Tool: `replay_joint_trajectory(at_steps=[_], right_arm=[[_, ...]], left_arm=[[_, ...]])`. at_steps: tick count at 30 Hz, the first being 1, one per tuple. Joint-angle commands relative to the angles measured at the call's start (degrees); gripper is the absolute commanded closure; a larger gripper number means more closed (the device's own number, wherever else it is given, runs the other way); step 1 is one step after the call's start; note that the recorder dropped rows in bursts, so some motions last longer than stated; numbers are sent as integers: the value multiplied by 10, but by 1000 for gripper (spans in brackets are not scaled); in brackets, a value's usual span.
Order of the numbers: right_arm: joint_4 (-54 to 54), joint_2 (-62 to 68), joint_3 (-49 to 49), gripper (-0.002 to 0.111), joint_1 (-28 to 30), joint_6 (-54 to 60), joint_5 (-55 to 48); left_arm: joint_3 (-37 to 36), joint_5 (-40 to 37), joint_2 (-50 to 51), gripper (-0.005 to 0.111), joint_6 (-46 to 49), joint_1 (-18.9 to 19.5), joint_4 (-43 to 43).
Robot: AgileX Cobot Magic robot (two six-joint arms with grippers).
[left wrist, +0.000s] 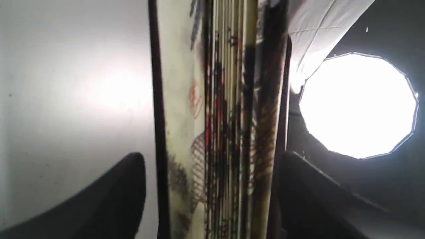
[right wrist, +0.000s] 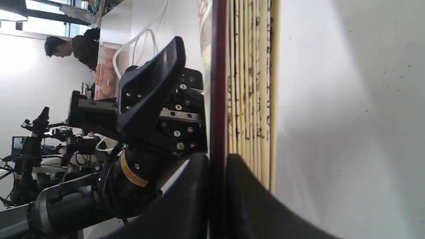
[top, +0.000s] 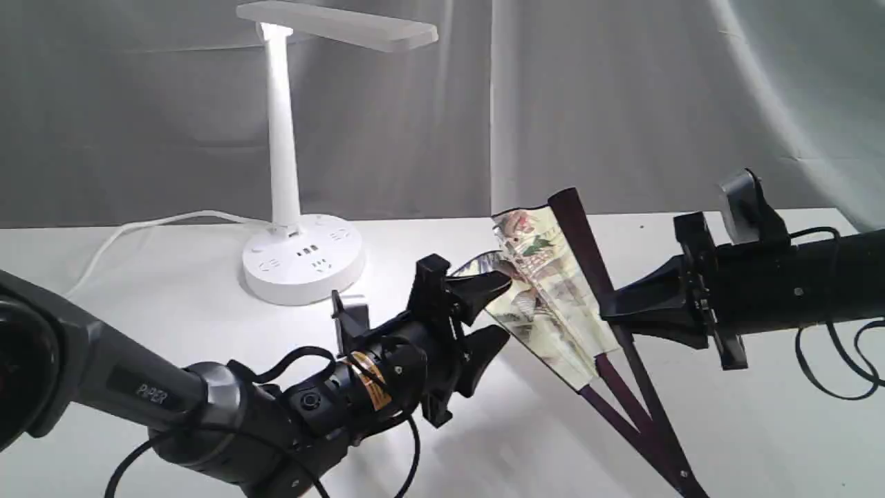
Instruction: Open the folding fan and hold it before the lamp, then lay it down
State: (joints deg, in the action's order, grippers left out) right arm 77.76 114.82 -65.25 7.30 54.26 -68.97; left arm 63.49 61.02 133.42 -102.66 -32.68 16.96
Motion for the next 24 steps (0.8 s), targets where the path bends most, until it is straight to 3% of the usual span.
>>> replay_joint_trajectory(at_steps=[1,8,16,21,24], right_arm=[[11,-6,2,108,0,8,-10],[11,-6,2,108,-1,8,-10],[6,-6,2,108,-22,8,-10],[9,-6,2,108,-18,8,-10],[9,-6,2,108,-20,8,-10]], left_arm=[[1,3,0,48,17,-2,-30],[3,-20,4,48,28,-2,-47],[35,27,37,50,-10,-1,-44],[35,43,37,73,-10,1,-44],[35,43,37,80,-7,1,-44]])
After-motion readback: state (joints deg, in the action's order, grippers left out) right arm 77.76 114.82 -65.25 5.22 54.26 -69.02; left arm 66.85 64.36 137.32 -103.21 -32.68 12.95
